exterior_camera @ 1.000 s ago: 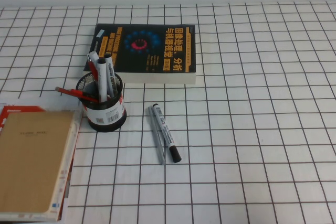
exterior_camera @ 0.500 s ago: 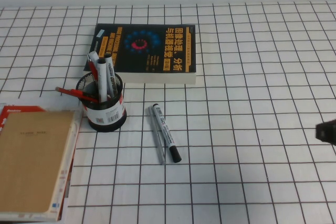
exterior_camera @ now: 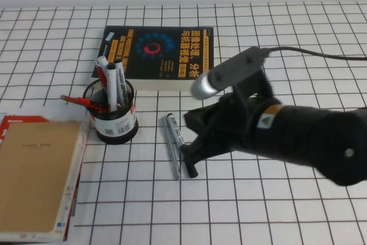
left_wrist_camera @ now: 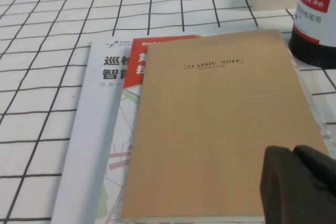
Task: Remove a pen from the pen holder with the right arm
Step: 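Take a marker out of the pen holder and lay it on the table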
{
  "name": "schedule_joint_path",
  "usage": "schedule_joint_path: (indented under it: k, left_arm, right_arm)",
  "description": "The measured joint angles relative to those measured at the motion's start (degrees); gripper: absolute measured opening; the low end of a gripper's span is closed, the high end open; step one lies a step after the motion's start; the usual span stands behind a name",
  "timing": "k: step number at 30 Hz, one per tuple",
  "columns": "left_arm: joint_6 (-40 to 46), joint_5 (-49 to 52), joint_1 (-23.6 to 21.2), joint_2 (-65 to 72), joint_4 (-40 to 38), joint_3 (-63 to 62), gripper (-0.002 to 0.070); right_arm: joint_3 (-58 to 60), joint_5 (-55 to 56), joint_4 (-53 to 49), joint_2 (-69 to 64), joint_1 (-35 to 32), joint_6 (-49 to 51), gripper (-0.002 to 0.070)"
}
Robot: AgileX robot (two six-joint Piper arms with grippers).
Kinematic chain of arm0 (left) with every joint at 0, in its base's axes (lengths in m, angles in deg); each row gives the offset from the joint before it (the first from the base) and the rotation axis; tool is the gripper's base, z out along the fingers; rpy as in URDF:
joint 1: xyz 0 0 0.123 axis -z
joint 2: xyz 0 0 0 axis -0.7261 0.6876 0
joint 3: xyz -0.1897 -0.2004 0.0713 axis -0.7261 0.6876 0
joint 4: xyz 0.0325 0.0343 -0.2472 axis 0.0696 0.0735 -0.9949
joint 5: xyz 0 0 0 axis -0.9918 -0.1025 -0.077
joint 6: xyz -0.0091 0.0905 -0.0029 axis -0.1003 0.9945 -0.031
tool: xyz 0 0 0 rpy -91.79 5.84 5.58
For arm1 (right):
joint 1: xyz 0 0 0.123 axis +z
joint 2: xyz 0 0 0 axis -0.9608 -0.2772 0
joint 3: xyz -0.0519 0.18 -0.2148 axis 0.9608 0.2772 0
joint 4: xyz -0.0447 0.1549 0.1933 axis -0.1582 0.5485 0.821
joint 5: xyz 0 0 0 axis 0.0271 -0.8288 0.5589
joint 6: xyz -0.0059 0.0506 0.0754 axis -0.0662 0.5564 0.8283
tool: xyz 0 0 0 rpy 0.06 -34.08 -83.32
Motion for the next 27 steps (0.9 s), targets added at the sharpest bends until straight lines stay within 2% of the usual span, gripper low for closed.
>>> schedule_joint_path:
  k: [4,6,11,14,18,27]
  left_arm:
    - [0.0,0.0,0.0,0.0,0.0,0.0,-0.0004]
    - [0.0,0.0,0.0,0.0,0.0,0.0,-0.0004]
    - [0.0,0.0,0.0,0.0,0.0,0.0,-0.0004]
    - [0.0,0.0,0.0,0.0,0.0,0.0,-0.0004]
    - [0.0,0.0,0.0,0.0,0.0,0.0,-0.0004]
    - [0.0,0.0,0.0,0.0,0.0,0.0,-0.0004]
  right_arm:
    - [-2.2,9.7,-1.2,-4.9,6.7,-6.5,0.0002]
    - [-2.7,15.3,-4.0,-7.3,9.0,-7.7,0.0034]
    - [-2.8,29.0,-10.0,-12.6,10.3,-7.7,0.0168]
    - [-3.6,35.4,-13.3,-15.9,10.3,-4.2,0.0249]
    - [-7.3,37.9,-19.4,-20.0,10.3,1.9,0.0298]
    - [-17.6,36.2,-24.5,-29.0,10.3,4.6,0.0309]
